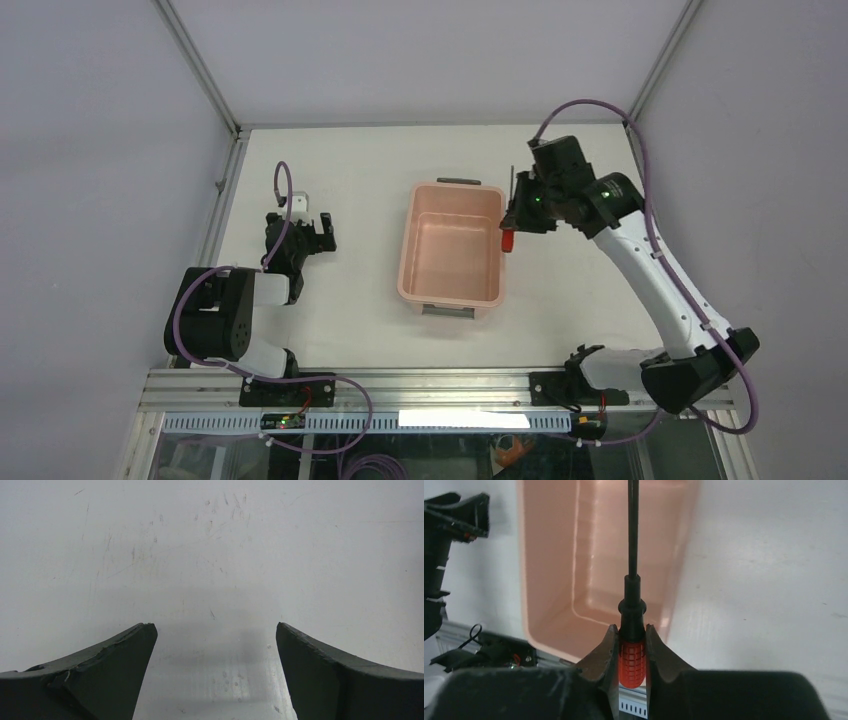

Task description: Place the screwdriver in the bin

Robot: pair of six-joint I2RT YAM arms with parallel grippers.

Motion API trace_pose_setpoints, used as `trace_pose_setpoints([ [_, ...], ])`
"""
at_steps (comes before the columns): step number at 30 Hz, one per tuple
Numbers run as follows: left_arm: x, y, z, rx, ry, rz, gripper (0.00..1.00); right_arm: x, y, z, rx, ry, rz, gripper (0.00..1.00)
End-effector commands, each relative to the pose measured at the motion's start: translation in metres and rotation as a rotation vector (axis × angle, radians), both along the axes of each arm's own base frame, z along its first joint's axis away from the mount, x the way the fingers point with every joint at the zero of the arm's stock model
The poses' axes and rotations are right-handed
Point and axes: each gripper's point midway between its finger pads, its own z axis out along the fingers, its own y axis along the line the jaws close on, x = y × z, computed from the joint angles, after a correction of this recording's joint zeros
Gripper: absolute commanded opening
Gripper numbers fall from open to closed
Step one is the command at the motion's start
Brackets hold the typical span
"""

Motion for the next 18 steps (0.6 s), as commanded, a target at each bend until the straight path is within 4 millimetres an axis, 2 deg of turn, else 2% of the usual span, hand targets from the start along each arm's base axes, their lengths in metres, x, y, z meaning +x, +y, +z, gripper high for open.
trace_pose_setpoints([
  [1,0.016,-0.005,0.026,-0.024,-0.099,-0.001,0.99,0.017,0.069,0.008,0.098,-0.08,0.063,0.0],
  [4,0.016,-0.005,0.026,-0.024,-0.099,-0.001,0.99,0.021,0.097,-0.013,0.085,-0.061,0.099,0.0],
  [8,0.016,-0.005,0.026,-0.023,-0.099,0.0,0.99,0.02,0.121,-0.067,0.006,0.027,0.13,0.0],
  [13,0.016,-0.005,0.026,-0.024,-0.1,-0.001,0.99,0.008,0.121,-0.137,-0.127,0.134,0.12,0.0],
  [18,0.016,-0.005,0.026,-0.024,-0.099,-0.001,0.99,-0.002,0.119,-0.186,-0.224,0.194,0.115,0.0],
])
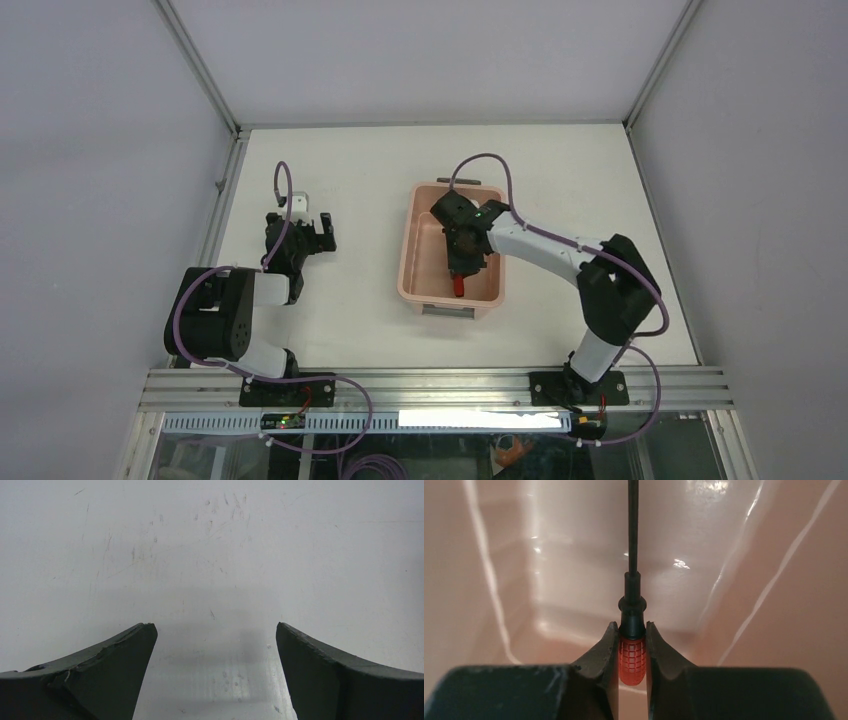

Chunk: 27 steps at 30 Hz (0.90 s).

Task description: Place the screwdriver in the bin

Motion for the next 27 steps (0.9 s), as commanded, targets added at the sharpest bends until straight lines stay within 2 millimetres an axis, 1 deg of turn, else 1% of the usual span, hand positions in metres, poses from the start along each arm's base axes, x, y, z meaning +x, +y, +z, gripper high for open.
trace_pose_setpoints([
  [1,0.016,-0.005,0.026,-0.023,-0.099,0.0,0.99,0.01,0.007,-0.018,-0.027,-0.054,-0.039,0.0],
  [3,0.016,-0.005,0.026,-0.024,-0.1,-0.001,0.99,0.009,0.007,-0.027,-0.045,-0.055,-0.046,0.02],
  [6,0.016,-0.005,0.026,-0.023,-0.099,0.0,0.99,0.009,0.004,-0.032,-0.061,-0.069,-0.065,0.26],
  [9,0.016,-0.005,0.026,-0.023,-0.1,0.0,0.99,0.011,0.0,-0.027,-0.071,-0.1,-0.083,0.45],
  [11,0.016,-0.005,0.026,-0.024,-0.099,-0.001,0.99,0.013,0.0,-0.02,-0.069,-0.124,-0.088,0.53],
  [12,0.016,-0.005,0.026,-0.024,-0.099,-0.001,0.99,0.014,0.0,-0.015,-0.069,-0.137,-0.089,0.54],
  [15,0.016,-0.005,0.026,-0.024,-0.1,-0.001,0.99,0.016,0.002,0.003,-0.065,-0.174,-0.08,0.54],
  [17,0.016,-0.005,0.026,-0.023,-0.099,-0.001,0.99,0.016,0.004,0.019,-0.051,-0.201,-0.07,0.55],
  [20,0.016,-0.005,0.026,-0.023,-0.099,0.0,0.99,0.018,0.007,0.049,-0.013,-0.249,-0.048,0.55],
  [21,0.016,-0.005,0.026,-0.024,-0.099,-0.001,0.99,0.018,0.008,0.059,0.002,-0.267,-0.036,0.59],
  [22,0.016,-0.005,0.026,-0.024,-0.099,-0.001,0.99,0.019,0.008,0.07,0.018,-0.285,-0.025,0.65],
  [23,0.016,-0.005,0.026,-0.024,-0.099,-0.001,0.99,0.019,0.009,0.082,0.04,-0.309,-0.011,0.74],
  [24,0.016,-0.005,0.026,-0.024,-0.099,0.0,0.99,0.019,0.009,0.094,0.06,-0.332,0.001,0.86],
  [25,0.016,-0.005,0.026,-0.024,-0.099,-0.001,0.99,0.019,0.007,0.105,0.078,-0.359,0.012,0.96],
  [26,0.016,-0.005,0.026,-0.024,-0.099,-0.001,0.99,0.019,0.005,0.117,0.093,-0.385,0.02,0.99],
  [27,0.016,-0.005,0.026,-0.023,-0.098,-0.001,0.99,0.019,0.002,0.127,0.103,-0.414,0.027,0.99],
])
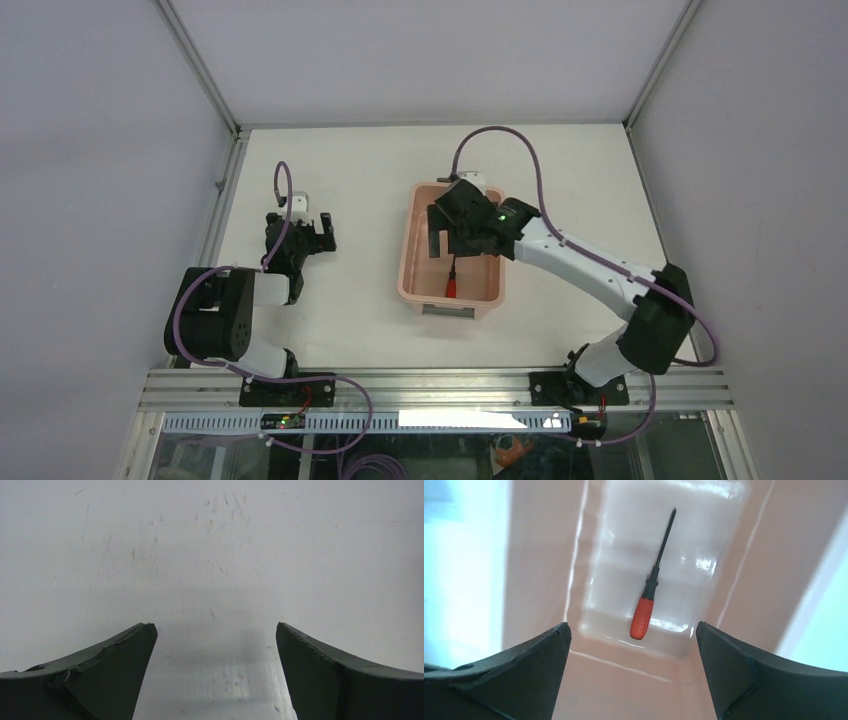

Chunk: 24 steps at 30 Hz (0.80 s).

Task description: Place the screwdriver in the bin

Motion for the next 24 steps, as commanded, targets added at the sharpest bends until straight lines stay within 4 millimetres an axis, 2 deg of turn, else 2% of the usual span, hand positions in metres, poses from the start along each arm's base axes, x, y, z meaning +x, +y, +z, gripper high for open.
trace_pose_setpoints([
  [1,0.016,-0.005,0.026,-0.024,-0.099,-0.001,0.99,0.007,-0.012,0.078,0.077,-0.202,0.04,0.99],
  [6,0.016,-0.004,0.026,-0.023,-0.098,0.0,0.99,0.007,-0.04,0.11,0.051,-0.326,0.062,0.99],
  [11,0.016,-0.005,0.026,-0.023,-0.099,-0.001,0.99,0.016,-0.096,0.117,0.005,-0.43,-0.047,0.99],
  [12,0.016,-0.005,0.026,-0.023,-0.099,-0.001,0.99,0.017,-0.111,0.11,-0.013,-0.439,-0.085,0.99],
  [13,0.016,-0.004,0.026,-0.023,-0.099,0.0,0.99,0.02,-0.125,0.112,-0.015,-0.461,-0.133,0.99],
  [17,0.016,-0.005,0.026,-0.024,-0.099,-0.001,0.99,0.017,-0.176,0.082,0.014,-0.445,-0.283,0.99],
  [20,0.016,-0.005,0.026,-0.023,-0.1,0.0,0.99,0.014,-0.193,0.061,0.056,-0.459,-0.326,0.99],
  [24,0.016,-0.005,0.026,-0.024,-0.099,-0.001,0.99,0.004,-0.194,0.032,0.116,-0.472,-0.333,0.99],
])
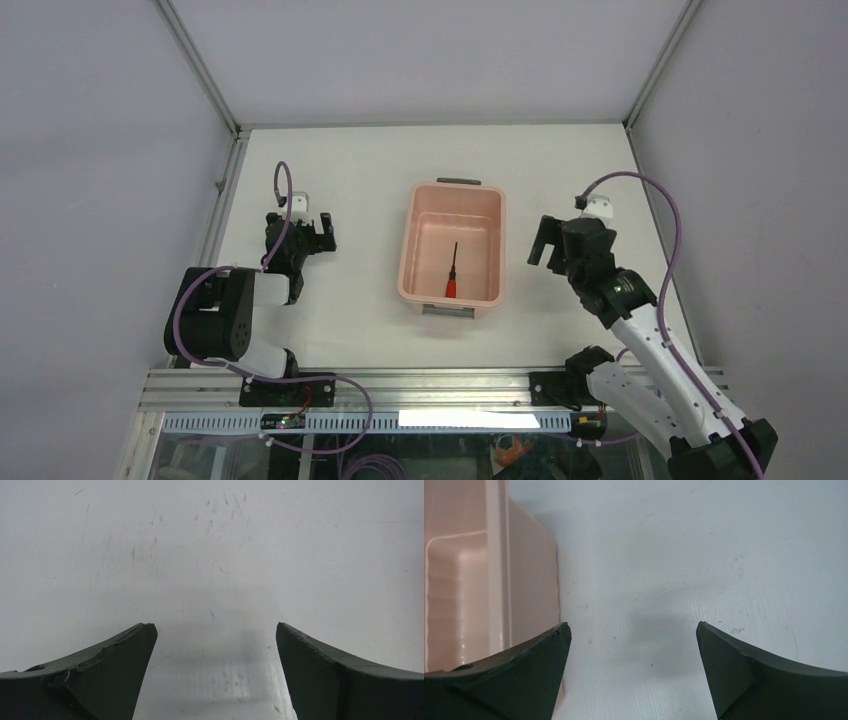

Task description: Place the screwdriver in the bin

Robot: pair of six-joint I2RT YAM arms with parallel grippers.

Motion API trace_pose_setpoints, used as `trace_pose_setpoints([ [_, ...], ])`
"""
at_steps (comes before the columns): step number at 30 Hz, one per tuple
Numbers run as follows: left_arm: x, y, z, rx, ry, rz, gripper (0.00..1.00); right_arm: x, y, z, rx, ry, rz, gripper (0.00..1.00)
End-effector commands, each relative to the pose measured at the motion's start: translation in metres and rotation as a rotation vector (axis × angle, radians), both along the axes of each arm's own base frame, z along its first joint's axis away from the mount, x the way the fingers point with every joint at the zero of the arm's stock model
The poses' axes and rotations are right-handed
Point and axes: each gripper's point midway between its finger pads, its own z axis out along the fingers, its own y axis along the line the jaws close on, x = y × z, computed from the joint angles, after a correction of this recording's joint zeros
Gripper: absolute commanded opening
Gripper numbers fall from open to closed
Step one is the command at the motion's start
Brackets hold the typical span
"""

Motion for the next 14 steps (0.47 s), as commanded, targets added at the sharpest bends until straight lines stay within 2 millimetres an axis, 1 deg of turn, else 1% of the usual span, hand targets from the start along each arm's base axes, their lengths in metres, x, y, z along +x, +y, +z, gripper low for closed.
trace_pose_setpoints([
  [1,0.016,-0.005,0.026,-0.025,-0.099,-0.001,0.99,0.003,0.011,-0.007,0.114,-0.112,0.024,0.99],
  [6,0.016,-0.005,0.026,-0.024,-0.099,-0.001,0.99,-0.003,0.014,-0.04,0.186,-0.114,-0.004,0.99],
  [9,0.016,-0.005,0.026,-0.023,-0.098,0.0,0.99,0.0,0.012,-0.039,0.204,-0.143,-0.033,0.99],
  [14,0.016,-0.005,0.026,-0.024,-0.099,-0.002,0.99,0.003,0.016,-0.032,0.207,-0.192,0.015,0.99],
])
